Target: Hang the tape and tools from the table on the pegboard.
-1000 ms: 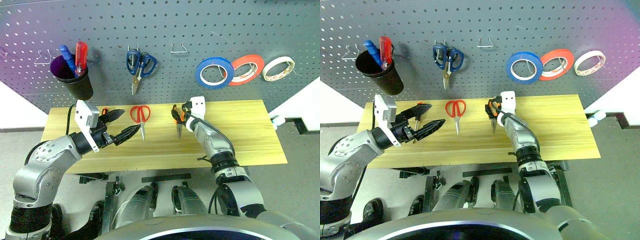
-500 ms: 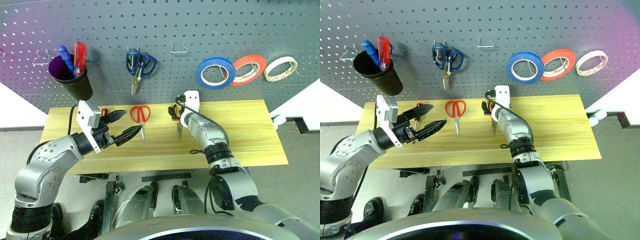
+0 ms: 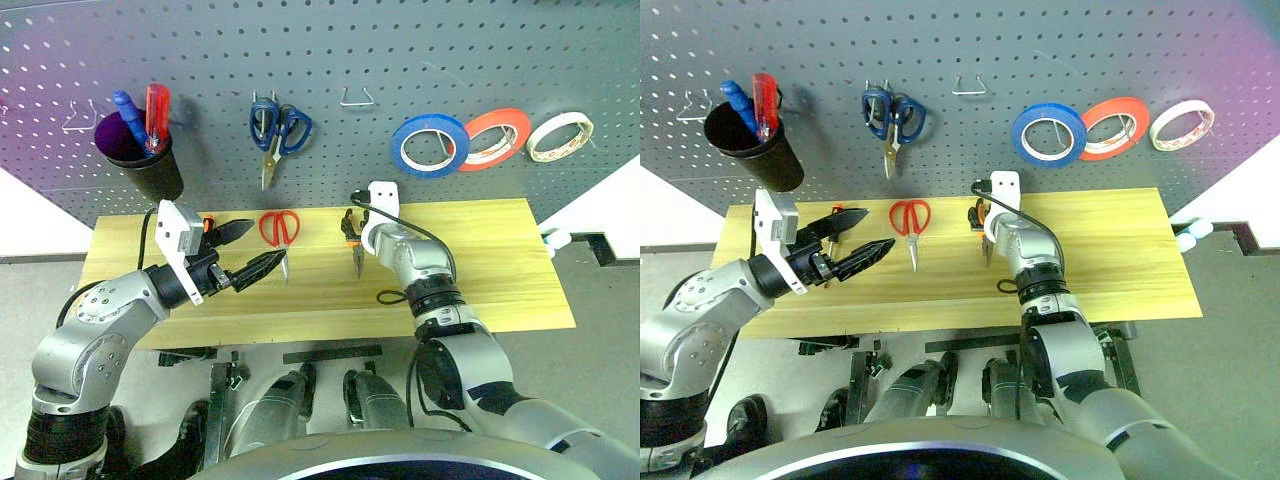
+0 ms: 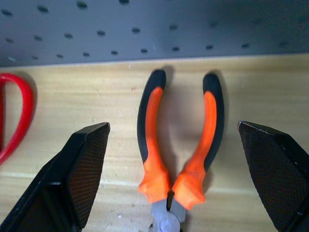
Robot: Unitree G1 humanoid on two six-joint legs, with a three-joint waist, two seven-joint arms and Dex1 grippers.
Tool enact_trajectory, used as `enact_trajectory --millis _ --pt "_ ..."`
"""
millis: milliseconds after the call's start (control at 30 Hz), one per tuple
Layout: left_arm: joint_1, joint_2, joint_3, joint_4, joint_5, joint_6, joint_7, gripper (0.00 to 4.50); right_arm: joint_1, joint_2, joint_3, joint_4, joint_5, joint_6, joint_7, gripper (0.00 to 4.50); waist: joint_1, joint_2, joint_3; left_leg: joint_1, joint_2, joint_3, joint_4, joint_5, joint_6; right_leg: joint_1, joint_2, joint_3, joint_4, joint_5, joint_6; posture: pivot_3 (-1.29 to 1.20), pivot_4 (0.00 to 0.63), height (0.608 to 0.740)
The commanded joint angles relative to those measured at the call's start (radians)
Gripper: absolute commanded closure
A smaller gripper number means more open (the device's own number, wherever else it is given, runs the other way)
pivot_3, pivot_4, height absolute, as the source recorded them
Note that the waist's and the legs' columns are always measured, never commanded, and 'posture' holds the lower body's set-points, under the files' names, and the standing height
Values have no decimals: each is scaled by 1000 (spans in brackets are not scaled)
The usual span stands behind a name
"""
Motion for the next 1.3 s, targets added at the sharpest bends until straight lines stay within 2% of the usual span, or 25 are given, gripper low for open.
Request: enact_trajectory --millis 33,333,1300 --pt "-4 -3 0 -26 -9 -10 1 0 -21 19 -1 -2 2 7 -7 44 0 0 0 0 0 0 0 0 0 0 0 0 0 0 0 64 350 740" --pt "-6 -8 -3 -36 -12 -10 12 0 -31 33 -1 53 -9 20 -32 44 2 0 0 0 0 0 0 0 0 0 0 0 0 0 0 75 352 740" --pt "5 -14 -7 -67 -33 -2 48 0 -143 2 -6 351 -38 -151 -22 44 3 0 3 -1 0 0 -2 0 0 0 0 0 -2 0 0 105 355 740"
